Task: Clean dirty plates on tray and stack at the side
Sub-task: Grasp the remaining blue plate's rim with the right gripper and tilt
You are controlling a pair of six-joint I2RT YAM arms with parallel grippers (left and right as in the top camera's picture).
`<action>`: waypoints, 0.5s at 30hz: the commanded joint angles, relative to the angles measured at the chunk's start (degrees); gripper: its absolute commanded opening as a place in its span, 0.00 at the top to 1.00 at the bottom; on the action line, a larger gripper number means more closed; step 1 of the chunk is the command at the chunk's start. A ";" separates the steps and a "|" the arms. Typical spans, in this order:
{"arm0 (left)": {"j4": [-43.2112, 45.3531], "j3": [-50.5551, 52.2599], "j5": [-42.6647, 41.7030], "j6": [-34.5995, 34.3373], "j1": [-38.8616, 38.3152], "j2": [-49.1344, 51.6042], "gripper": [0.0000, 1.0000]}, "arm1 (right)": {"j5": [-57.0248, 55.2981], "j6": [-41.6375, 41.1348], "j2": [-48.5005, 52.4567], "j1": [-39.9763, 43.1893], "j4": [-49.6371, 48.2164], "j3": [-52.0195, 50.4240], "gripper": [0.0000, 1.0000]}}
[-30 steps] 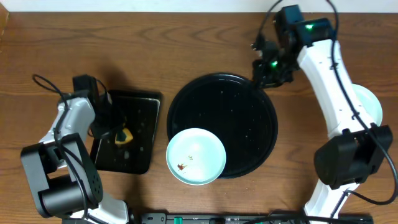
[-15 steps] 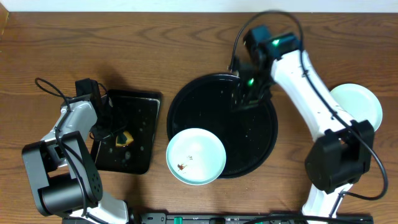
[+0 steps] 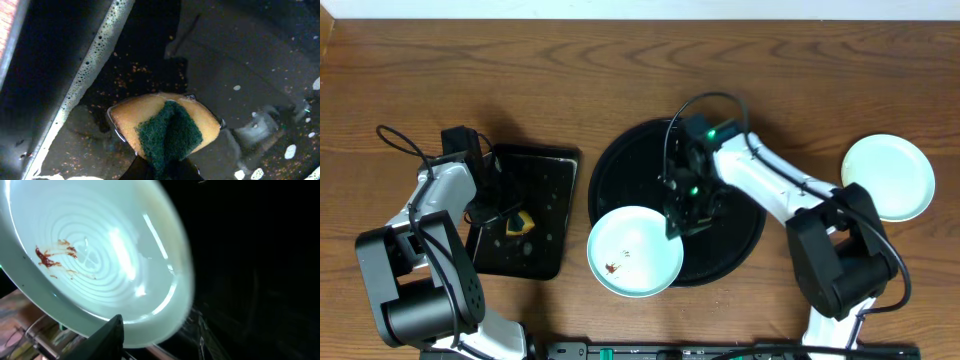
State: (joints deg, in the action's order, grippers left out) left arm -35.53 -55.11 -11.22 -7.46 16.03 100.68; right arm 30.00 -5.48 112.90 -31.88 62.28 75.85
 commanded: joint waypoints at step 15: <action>-0.37 1.05 1.38 -0.76 0.02 3.06 0.93 | 5.22 -2.05 -0.09 -1.14 -6.40 -4.70 0.47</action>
State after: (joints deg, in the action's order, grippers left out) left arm -35.62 -55.16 -11.25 -7.53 16.03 100.73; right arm 34.92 -9.17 112.90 -33.65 55.24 69.19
